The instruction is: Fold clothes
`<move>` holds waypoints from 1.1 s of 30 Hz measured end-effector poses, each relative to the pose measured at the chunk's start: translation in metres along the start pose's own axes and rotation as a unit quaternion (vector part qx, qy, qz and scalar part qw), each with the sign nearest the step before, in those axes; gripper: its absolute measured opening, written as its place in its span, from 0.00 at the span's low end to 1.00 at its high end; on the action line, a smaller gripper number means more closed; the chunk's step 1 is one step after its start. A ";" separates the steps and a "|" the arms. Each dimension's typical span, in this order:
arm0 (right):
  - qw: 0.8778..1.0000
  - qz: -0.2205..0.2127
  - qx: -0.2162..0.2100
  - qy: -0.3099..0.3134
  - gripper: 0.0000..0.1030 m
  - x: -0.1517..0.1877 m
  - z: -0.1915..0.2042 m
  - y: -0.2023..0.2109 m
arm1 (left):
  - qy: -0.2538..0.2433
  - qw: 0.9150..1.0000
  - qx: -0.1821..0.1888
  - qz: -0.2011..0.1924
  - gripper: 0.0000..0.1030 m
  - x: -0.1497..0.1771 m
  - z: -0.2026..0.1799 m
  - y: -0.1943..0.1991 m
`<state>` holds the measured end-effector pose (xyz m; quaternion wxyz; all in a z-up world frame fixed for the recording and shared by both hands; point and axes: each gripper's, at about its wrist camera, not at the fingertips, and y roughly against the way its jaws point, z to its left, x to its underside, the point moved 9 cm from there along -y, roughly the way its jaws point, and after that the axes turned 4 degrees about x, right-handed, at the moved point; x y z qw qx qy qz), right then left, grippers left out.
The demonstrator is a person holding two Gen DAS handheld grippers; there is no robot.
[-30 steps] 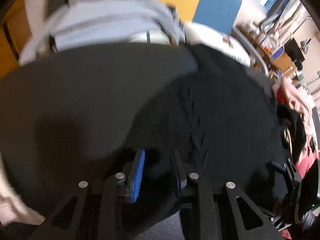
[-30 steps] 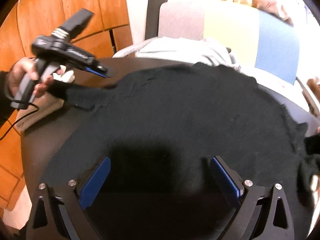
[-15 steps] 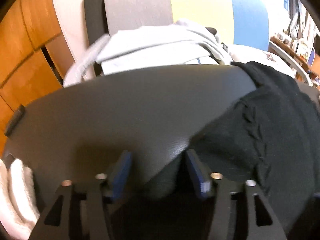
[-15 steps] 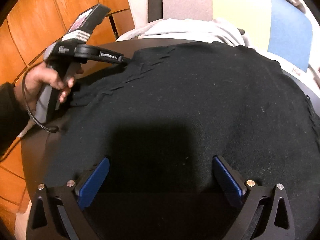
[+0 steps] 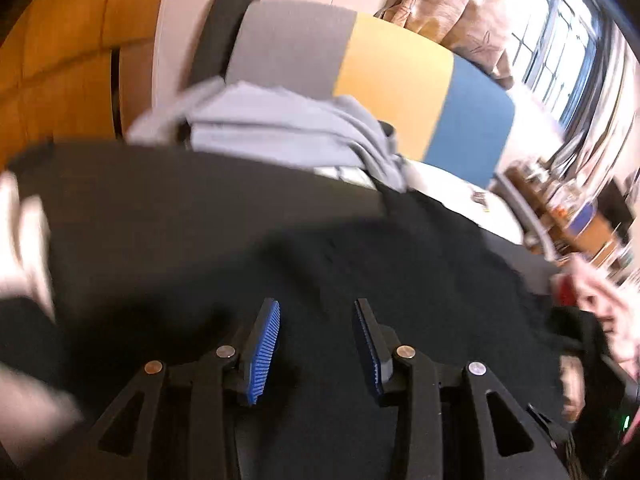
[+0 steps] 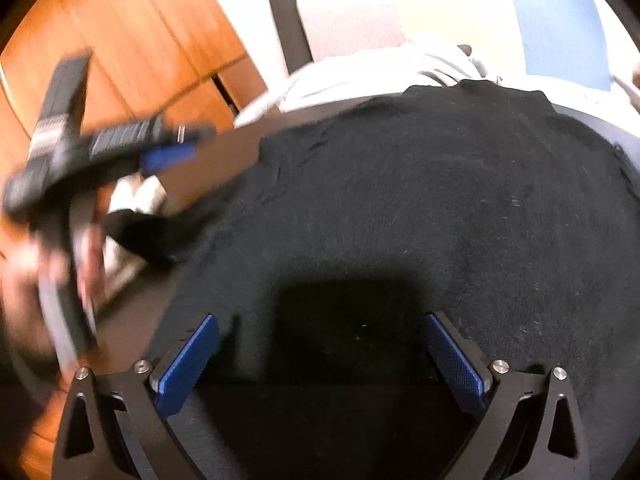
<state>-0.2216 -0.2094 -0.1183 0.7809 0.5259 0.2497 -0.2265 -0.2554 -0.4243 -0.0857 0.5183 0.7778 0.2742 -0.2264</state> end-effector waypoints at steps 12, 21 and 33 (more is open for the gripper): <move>0.976 -0.095 0.191 -0.054 0.91 0.088 -0.131 0.214 | -0.110 0.990 0.046 0.072 0.39 0.105 -0.107 -0.025; 0.935 -0.094 0.287 -0.188 0.93 0.175 -0.229 0.274 | -0.175 0.983 0.019 0.043 0.52 0.121 -0.118 -0.023; 0.933 -0.095 0.250 -0.239 0.15 0.183 -0.254 0.269 | -0.194 0.980 -0.002 0.044 0.57 0.125 -0.123 -0.012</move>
